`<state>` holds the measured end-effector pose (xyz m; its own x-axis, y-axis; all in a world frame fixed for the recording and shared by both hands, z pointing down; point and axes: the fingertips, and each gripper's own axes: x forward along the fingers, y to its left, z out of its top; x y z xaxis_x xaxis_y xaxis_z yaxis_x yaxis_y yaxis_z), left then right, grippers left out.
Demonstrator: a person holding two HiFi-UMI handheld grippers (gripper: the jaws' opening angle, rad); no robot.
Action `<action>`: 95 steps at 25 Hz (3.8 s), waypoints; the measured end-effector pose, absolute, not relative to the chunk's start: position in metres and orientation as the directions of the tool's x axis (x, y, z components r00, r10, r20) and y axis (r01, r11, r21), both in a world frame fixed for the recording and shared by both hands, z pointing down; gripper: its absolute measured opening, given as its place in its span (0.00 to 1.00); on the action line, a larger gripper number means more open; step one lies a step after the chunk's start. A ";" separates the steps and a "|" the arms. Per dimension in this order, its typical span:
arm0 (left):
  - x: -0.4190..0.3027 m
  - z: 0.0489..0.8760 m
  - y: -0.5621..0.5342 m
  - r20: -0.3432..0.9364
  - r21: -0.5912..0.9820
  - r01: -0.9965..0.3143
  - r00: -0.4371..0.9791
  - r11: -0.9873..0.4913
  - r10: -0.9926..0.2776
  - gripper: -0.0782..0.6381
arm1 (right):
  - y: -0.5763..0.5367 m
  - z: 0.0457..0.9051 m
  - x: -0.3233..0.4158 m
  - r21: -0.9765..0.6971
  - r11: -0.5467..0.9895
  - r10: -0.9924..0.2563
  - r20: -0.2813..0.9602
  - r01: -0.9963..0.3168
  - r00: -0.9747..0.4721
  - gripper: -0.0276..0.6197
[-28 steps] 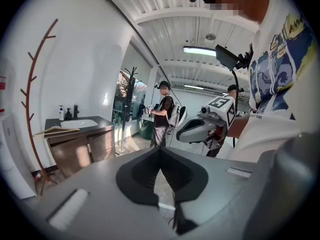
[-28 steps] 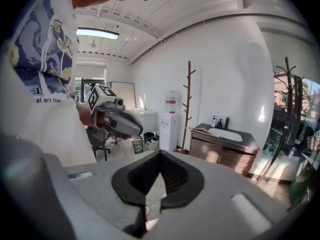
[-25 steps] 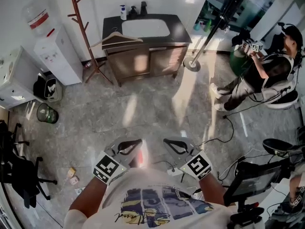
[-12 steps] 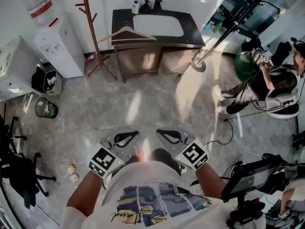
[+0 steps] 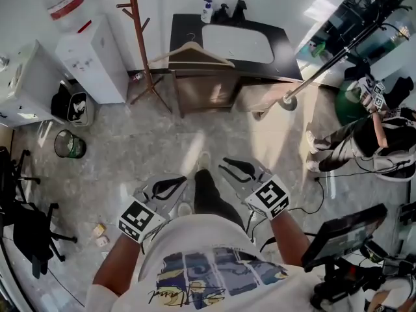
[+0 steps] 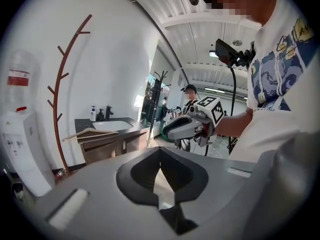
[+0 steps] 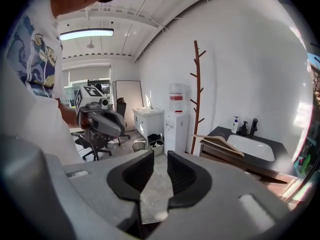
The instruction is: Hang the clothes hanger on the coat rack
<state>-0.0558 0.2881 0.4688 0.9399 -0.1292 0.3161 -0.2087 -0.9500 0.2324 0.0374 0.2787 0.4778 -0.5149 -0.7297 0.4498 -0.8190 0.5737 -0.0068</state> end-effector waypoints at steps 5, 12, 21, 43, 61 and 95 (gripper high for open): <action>-0.030 0.470 0.210 0.314 0.217 -0.273 0.929 -0.937 -0.198 0.14 | 0.181 0.494 0.085 0.019 0.595 -0.716 0.468 -0.804 -0.519 0.20; 0.027 0.454 0.111 0.330 0.226 -0.342 0.908 -0.912 -0.258 0.17 | 0.020 0.520 0.172 0.020 0.614 -0.688 0.505 -0.789 -0.522 0.24; 0.081 0.451 0.016 0.371 0.186 -0.416 0.869 -0.890 -0.328 0.19 | -0.149 0.613 0.250 0.023 0.624 -0.616 0.629 -0.781 -0.474 0.32; 0.058 0.460 -0.061 0.429 0.195 -0.556 0.789 -0.808 -0.440 0.18 | -0.250 0.757 0.265 -0.481 0.580 -0.103 0.757 -0.657 -0.645 0.43; 0.041 0.462 -0.084 0.414 0.229 -0.550 0.802 -0.803 -0.431 0.16 | -0.253 0.727 0.271 -0.475 0.639 -0.089 0.736 -0.605 -0.672 0.19; 0.034 0.453 -0.086 0.346 0.207 -0.464 0.858 -0.861 -0.379 0.16 | -0.248 0.590 0.244 -0.154 0.675 -0.476 0.657 -0.721 -0.585 0.12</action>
